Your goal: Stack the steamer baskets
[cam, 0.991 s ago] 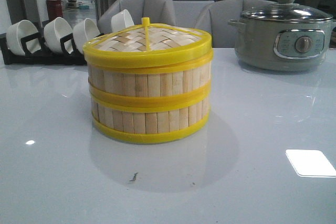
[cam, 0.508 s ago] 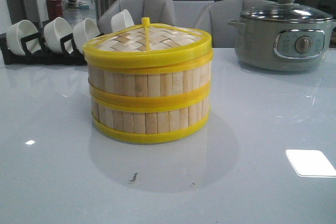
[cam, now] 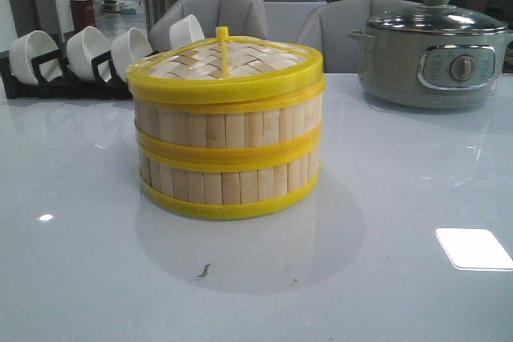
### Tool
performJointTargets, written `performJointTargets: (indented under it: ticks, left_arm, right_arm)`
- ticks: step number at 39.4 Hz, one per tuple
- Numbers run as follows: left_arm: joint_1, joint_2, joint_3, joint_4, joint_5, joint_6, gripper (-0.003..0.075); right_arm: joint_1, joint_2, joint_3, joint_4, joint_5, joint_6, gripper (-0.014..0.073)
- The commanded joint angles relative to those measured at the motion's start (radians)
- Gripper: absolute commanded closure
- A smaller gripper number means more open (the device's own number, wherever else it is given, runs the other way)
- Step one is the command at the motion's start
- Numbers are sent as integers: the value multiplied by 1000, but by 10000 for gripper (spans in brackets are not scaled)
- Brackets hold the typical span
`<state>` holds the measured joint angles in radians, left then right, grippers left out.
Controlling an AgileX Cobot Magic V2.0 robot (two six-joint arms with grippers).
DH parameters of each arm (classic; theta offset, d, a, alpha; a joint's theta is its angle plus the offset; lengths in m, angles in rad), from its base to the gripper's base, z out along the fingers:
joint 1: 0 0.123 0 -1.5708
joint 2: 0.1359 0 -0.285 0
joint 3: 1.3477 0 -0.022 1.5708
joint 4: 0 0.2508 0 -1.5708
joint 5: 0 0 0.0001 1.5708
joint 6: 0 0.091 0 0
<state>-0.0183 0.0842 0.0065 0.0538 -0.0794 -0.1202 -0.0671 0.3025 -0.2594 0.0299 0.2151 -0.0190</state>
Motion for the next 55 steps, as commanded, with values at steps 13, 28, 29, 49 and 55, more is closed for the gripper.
performJointTargets:
  ticks: [13,28,29,49,55]
  left_arm:
    - [1,-93,0,35,30,0,635]
    - [1,-103,0,36,52,0,636]
    - [1,-103,0,36,52,0,636]
    - [1,-103,0,43,61,0,636]
    - [1,-103,0,43,59,0,636]
  right_arm:
    - [-6,4,-29,-10,-95,-1,567]
    - [-6,4,-29,-10,-95,-1,567]
    - [-6,4,-29,-10,-95,-1,567]
    - [-6,4,-29,-10,-95,-1,567]
    - [-6,4,-29,-10,-95,-1,567]
